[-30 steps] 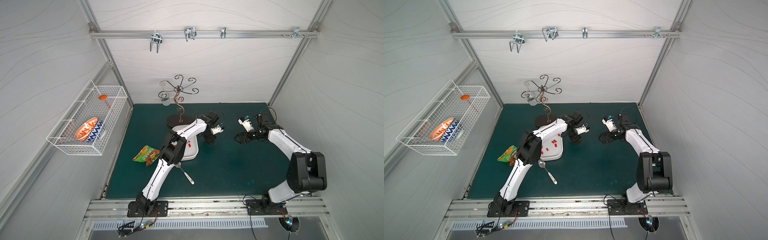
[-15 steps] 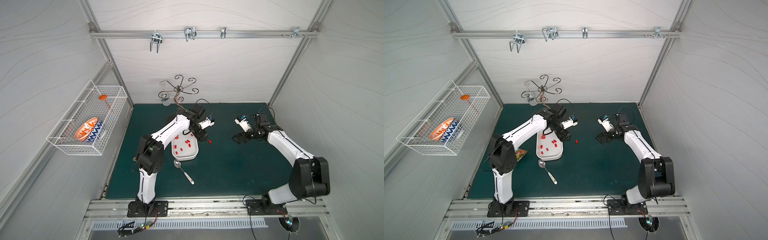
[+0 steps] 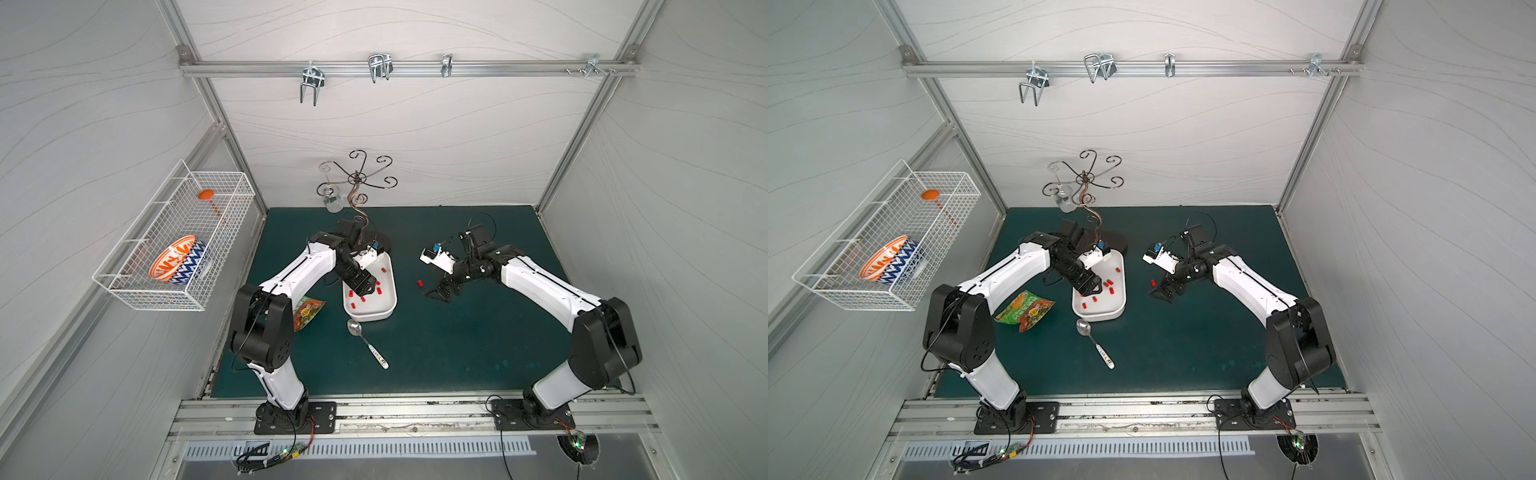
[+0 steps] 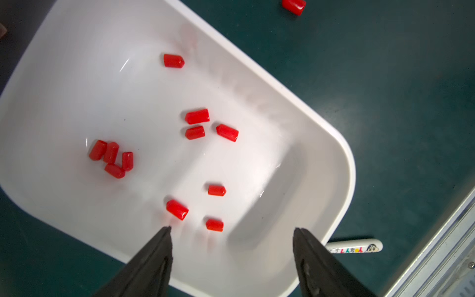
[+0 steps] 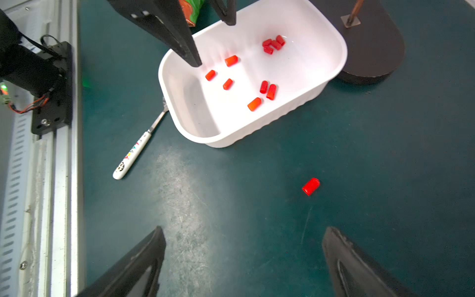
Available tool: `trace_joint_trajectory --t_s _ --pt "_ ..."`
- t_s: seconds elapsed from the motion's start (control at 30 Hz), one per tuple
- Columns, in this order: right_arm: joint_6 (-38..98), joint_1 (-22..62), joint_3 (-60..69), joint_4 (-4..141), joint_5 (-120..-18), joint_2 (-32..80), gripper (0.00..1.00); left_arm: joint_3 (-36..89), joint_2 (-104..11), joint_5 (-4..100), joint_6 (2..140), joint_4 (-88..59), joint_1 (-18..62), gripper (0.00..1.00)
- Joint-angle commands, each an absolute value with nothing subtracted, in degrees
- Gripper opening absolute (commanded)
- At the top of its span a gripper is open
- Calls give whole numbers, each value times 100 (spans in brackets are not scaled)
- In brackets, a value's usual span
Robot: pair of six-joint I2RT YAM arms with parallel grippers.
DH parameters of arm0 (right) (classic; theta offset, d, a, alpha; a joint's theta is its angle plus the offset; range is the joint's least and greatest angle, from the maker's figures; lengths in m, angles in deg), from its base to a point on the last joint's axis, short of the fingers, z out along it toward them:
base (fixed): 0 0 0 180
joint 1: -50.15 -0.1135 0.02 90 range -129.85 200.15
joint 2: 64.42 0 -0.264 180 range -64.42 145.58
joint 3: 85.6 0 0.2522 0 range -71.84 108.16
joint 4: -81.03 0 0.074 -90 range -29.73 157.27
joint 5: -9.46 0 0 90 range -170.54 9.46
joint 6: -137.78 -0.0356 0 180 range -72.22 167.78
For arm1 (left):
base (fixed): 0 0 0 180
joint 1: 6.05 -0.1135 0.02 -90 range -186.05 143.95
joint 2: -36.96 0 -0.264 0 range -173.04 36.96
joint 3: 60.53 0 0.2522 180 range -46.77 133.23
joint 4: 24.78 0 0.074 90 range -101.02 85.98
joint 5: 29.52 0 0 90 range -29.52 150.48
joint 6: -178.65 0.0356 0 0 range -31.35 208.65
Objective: Take the screw protection sleeves out of the storage box
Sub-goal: Pick up the screw protection sleeve from the storage box.
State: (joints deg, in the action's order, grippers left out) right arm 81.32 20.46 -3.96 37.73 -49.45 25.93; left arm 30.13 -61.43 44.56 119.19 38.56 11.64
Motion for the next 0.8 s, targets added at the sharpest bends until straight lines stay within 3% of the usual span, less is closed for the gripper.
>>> trace_joint_trajectory --t_s 0.0,0.77 --pt "7867 1925 -589 4090 -4537 2634 99 2911 -6075 4456 12469 3575 1095 77" --pt "7745 3009 -804 4171 -4349 2313 99 4113 -7900 4849 15753 3686 1170 50"
